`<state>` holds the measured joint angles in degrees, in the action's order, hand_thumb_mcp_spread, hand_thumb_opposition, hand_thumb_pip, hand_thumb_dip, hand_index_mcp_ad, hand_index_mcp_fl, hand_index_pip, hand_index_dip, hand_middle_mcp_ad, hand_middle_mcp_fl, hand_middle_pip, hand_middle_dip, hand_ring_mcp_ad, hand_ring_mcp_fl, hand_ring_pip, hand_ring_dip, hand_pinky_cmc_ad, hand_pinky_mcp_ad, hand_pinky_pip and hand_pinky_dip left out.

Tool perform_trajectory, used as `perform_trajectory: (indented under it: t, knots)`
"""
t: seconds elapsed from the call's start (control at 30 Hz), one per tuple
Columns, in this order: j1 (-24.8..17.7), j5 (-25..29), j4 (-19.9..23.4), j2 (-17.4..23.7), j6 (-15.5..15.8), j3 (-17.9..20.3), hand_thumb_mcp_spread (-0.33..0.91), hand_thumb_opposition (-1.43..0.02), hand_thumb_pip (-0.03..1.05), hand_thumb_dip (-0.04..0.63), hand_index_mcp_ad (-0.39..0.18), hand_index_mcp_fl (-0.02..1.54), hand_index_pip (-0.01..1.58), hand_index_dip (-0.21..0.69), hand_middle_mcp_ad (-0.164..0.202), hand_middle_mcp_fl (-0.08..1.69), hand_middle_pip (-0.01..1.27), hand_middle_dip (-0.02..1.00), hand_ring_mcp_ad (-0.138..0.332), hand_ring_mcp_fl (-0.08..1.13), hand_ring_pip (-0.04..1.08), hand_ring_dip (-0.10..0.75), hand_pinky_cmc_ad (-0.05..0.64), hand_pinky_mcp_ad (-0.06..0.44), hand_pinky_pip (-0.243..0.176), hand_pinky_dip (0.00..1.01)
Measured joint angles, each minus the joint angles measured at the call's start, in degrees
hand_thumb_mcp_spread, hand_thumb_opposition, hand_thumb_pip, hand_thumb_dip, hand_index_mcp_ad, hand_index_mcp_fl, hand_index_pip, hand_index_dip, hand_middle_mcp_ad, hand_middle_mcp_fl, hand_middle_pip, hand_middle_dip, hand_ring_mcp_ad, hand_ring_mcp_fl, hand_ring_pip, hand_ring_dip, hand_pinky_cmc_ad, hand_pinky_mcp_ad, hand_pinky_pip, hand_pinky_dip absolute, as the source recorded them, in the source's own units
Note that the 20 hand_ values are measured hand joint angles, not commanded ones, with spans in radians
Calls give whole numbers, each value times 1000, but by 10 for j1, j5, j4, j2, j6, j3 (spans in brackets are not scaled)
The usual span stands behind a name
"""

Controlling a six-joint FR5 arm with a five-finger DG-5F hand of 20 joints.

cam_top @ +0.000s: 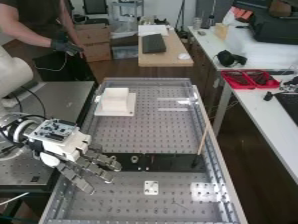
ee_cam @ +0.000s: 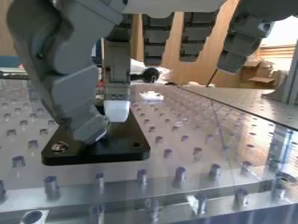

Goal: Grab the smaller nut and place it in the white container

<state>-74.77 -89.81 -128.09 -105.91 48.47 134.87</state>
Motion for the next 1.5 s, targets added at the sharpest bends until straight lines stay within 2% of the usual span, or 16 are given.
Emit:
perform_trajectory:
  t: [0.93,1.03,1.1,1.23,1.3,1.5]
  knots:
    - [0,-2,-2,-1,-2,-4,414,-869,646,262,-143,302,1475,363,2,44,124,206,119,0,84,89,346,278,-26,140]
    - [0,-3,-4,3,0,-5,410,-904,590,262,-143,353,1491,363,0,44,126,206,119,0,87,91,346,276,-26,140]
    - [0,-4,-5,7,0,-6,417,-942,588,260,-143,353,1504,367,0,47,126,206,119,2,87,96,346,276,-28,140]
    - [-1,-8,-11,16,4,-9,417,-946,588,264,-141,353,1510,379,0,42,126,206,115,2,93,96,346,276,-10,140]
    - [-2,-9,-15,20,6,-11,417,-946,588,260,-141,353,1510,379,12,42,126,206,113,0,89,98,346,276,-10,140]
    - [-7,-10,-27,35,10,-13,417,-946,588,260,-145,353,1510,396,14,63,126,206,117,0,87,98,346,276,-10,140]
